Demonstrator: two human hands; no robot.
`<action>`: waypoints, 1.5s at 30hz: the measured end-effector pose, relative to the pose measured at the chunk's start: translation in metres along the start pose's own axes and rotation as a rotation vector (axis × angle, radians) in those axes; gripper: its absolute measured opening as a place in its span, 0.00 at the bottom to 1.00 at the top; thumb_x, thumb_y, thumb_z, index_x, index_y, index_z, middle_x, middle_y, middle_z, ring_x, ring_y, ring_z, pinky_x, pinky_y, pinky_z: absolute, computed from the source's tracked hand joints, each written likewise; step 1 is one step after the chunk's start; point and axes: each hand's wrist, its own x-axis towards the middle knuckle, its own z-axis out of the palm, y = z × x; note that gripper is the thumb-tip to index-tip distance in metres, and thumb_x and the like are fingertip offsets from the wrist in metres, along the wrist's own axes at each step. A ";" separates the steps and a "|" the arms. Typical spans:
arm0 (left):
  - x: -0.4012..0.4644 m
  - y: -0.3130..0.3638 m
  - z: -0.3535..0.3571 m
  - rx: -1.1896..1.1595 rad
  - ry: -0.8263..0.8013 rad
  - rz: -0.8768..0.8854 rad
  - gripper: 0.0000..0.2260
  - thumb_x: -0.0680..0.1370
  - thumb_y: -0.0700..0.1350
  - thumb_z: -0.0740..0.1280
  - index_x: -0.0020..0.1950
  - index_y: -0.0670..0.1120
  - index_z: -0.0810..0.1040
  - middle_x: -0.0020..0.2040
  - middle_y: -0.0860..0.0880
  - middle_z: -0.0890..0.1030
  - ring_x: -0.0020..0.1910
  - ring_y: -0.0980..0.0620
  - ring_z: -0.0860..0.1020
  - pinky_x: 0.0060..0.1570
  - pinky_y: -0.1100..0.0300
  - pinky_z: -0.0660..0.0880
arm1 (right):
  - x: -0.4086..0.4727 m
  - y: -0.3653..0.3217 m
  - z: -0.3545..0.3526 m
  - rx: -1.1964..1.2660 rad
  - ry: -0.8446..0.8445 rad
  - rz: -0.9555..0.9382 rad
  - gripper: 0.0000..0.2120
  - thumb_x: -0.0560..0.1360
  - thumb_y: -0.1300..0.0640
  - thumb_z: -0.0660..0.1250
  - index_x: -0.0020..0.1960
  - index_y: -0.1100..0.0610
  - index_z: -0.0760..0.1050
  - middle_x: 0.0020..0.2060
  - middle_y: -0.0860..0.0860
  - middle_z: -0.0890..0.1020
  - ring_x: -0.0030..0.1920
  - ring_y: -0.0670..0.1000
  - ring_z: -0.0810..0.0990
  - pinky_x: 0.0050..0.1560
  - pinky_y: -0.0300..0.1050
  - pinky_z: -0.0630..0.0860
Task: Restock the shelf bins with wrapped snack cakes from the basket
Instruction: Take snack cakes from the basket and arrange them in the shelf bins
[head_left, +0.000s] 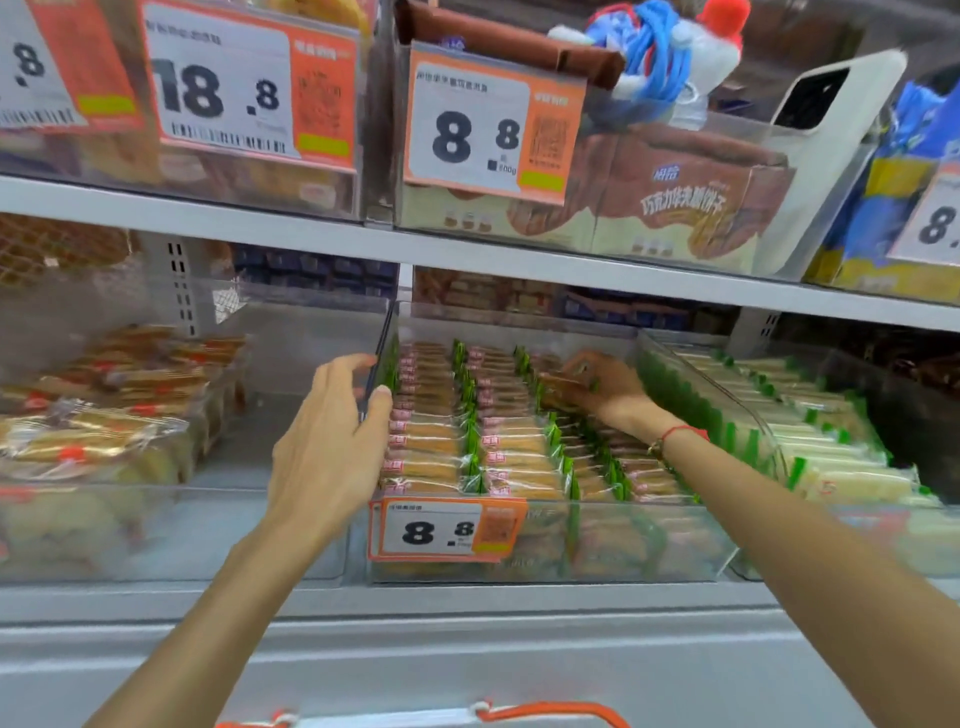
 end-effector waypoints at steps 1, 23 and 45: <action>0.001 0.000 0.000 -0.015 -0.013 -0.013 0.16 0.82 0.51 0.55 0.70 0.55 0.63 0.68 0.55 0.70 0.54 0.56 0.70 0.50 0.56 0.63 | 0.003 0.003 0.004 -0.018 0.003 0.004 0.10 0.73 0.54 0.73 0.52 0.52 0.76 0.54 0.52 0.81 0.54 0.54 0.79 0.53 0.43 0.74; -0.001 -0.001 0.004 -0.033 0.025 -0.009 0.13 0.82 0.51 0.55 0.67 0.56 0.65 0.66 0.57 0.70 0.53 0.56 0.70 0.50 0.56 0.61 | 0.003 0.002 0.012 -0.371 0.013 -0.122 0.14 0.79 0.53 0.64 0.64 0.45 0.74 0.63 0.51 0.75 0.60 0.58 0.76 0.59 0.51 0.73; -0.057 0.001 -0.018 0.068 0.286 0.452 0.09 0.72 0.46 0.65 0.52 0.48 0.77 0.48 0.54 0.77 0.49 0.53 0.71 0.39 0.63 0.67 | -0.158 -0.064 -0.029 0.049 0.025 -0.359 0.08 0.71 0.59 0.74 0.49 0.52 0.79 0.38 0.44 0.80 0.40 0.44 0.77 0.43 0.38 0.74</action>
